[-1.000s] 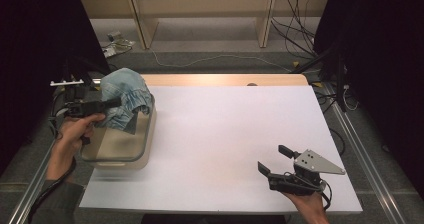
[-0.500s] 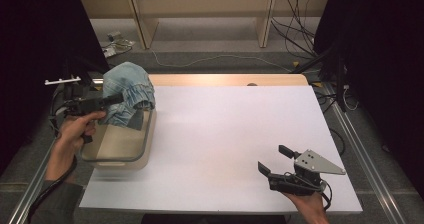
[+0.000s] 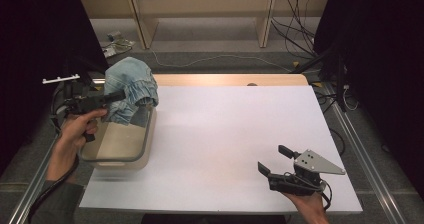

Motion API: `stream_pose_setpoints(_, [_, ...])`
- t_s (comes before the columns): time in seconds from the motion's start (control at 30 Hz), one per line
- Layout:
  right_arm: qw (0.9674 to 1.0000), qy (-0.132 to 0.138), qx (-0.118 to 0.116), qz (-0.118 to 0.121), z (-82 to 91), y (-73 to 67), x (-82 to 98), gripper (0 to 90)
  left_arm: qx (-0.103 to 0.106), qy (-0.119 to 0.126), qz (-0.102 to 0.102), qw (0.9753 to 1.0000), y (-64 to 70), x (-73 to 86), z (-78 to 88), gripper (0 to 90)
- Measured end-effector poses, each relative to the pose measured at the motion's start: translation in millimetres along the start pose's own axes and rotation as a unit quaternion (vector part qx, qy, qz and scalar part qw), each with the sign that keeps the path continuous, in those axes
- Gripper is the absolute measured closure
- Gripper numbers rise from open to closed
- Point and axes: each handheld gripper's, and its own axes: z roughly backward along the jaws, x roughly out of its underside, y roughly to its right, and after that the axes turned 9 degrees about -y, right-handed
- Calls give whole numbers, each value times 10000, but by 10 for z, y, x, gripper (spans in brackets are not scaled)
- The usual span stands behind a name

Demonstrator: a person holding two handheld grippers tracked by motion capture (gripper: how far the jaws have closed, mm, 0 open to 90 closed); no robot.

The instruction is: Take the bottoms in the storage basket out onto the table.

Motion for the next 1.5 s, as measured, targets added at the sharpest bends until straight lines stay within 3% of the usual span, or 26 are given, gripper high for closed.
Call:
stream_pose_setpoints(0.43, [10000,1,-4,-1,1,1,0,154,236,7,-89,9997,144,-20,-50,596])
stream_pose_setpoints(0.57, [10000,5,-2,3,1,-1,0,154,394,9,-114,9992,202,-24,-79,595])
stream_pose_setpoints(0.83, [10000,12,0,2,4,-2,-1,155,485,33,-160,9987,295,-24,-119,595])
stream_pose_setpoints(1.5, [10000,7,-2,9,6,-4,0,155,858,-68,-297,9958,563,4,-297,593])
